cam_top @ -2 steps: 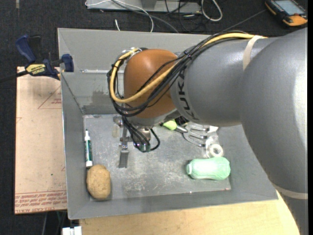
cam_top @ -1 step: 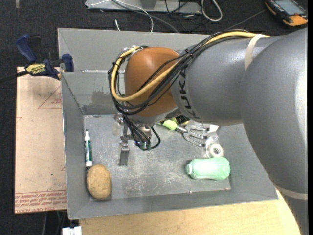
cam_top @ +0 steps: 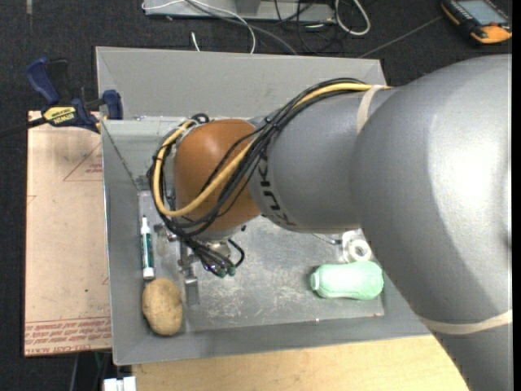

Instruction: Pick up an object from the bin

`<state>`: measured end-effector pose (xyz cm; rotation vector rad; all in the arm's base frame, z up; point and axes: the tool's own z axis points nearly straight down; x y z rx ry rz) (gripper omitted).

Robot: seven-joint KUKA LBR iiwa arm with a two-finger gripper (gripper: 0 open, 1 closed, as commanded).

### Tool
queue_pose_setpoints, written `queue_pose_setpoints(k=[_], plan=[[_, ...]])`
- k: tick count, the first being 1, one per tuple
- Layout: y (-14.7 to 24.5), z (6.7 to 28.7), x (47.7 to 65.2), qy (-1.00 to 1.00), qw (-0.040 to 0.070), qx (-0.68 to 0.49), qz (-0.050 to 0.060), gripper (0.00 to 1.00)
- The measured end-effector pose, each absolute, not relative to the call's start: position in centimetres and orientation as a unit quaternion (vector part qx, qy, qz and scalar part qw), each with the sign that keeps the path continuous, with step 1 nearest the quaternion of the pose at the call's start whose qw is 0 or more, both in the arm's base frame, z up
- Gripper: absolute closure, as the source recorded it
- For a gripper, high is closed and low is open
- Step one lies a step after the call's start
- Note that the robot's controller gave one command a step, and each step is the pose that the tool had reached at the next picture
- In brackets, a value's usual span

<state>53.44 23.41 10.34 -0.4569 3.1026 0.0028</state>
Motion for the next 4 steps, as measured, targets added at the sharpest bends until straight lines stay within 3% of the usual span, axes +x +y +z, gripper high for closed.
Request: queue_pose_setpoints(k=[1, 2, 3, 4], plan=[[24.6, 13.6, 49.2, 0.958, -0.001, -0.285, 0.001, 0.00], [24.8, 12.4, 49.4, 0.905, 0.002, -0.426, 0.001, 0.00], [24.6, 7.1, 49.3, 0.849, -0.002, -0.528, -0.004, 0.00], [25.2, 7.3, 48.8, 0.801, 0.014, -0.598, 0.000, 1.00]])
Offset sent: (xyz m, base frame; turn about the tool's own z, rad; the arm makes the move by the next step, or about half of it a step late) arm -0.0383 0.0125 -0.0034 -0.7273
